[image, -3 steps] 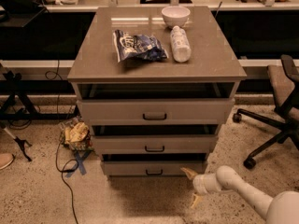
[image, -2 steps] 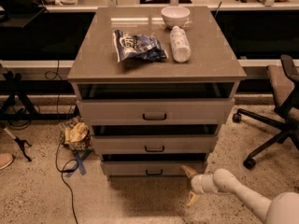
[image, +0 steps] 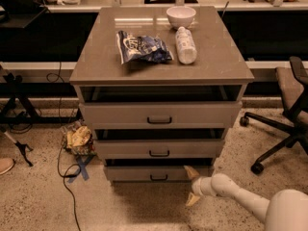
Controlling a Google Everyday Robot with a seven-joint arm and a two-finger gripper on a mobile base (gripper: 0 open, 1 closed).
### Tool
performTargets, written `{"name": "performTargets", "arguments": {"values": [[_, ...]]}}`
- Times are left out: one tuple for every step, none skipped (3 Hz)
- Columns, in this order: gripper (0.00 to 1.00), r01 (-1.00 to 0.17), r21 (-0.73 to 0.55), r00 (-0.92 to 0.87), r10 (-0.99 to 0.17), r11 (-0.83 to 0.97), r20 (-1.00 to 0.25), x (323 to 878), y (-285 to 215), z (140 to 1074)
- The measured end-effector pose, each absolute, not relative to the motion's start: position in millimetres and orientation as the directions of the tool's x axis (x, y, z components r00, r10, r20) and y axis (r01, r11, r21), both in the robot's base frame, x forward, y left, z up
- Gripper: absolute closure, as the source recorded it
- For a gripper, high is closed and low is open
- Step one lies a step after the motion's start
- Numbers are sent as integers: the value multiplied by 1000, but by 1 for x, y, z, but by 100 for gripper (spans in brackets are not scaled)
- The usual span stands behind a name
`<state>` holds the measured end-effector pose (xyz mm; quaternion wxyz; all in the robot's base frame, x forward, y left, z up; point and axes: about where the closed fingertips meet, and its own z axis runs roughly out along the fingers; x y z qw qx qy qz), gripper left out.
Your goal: Open bottom drawer
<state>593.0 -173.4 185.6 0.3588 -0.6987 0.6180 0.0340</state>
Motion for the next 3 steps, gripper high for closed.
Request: {"name": "performTargets", "arguments": {"values": [[0,-893,-449,205,-860,31,-467,610,-165,185],[0,-904,-426,199,-869,16,-453,625,-151,183],[0,-914,-406,212,-870,-15,-445,638,-135,182]]}}
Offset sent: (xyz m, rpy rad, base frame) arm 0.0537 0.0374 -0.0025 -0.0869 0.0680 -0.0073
